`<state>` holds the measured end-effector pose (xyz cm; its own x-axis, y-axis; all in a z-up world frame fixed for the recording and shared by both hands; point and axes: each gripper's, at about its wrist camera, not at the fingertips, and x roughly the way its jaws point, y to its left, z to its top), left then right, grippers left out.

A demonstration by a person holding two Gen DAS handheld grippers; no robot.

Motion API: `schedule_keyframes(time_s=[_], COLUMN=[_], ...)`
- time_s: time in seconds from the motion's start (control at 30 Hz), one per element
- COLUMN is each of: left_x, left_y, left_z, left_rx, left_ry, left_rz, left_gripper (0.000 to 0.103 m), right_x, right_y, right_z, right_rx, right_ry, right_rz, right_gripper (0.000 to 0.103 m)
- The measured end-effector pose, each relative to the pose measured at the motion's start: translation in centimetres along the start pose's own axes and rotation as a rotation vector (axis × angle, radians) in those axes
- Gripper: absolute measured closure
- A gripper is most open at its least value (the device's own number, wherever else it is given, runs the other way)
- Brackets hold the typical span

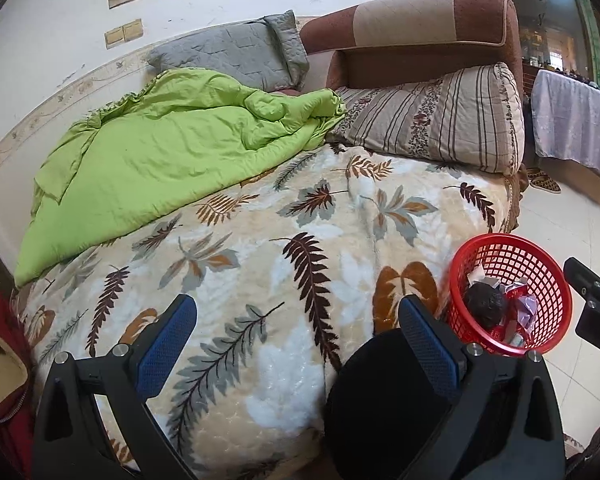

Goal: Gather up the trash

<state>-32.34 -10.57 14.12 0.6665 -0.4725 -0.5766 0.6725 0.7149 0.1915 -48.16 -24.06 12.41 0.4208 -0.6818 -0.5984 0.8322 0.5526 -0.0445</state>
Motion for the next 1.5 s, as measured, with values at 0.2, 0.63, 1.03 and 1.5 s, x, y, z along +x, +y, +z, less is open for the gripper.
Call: schedule_keyframes(time_s=[0.2, 0.63, 1.03, 1.5], left_x=[0.11, 0.0, 0.05, 0.0], left_y=[-0.3, -0.48, -0.73, -0.62], left_z=[-0.09, -0.19, -0.41, -0.4], left_rx=[0.001, -0.004, 0.001, -0.001], left_ry=[0.005, 0.006, 0.003, 0.003], left_rz=[-0.014, -0.029, -0.043, -0.044], left_gripper=[0.003, 0.003, 0.003, 0.003], right_x=[0.12, 0.15, 0.54, 0.54], right_y=[-0.06, -0.13, 0.04, 0.06], right_z=[-0.01, -0.18, -0.17, -0.09], right_rx=[0.003, 0.005, 0.007, 0.005], right_ry=[-0.002, 0.01, 0.018, 0.013], right_rz=[-0.001, -0.006, 0.0, 0.005], right_gripper=[0.0, 0.0, 0.0, 0.0])
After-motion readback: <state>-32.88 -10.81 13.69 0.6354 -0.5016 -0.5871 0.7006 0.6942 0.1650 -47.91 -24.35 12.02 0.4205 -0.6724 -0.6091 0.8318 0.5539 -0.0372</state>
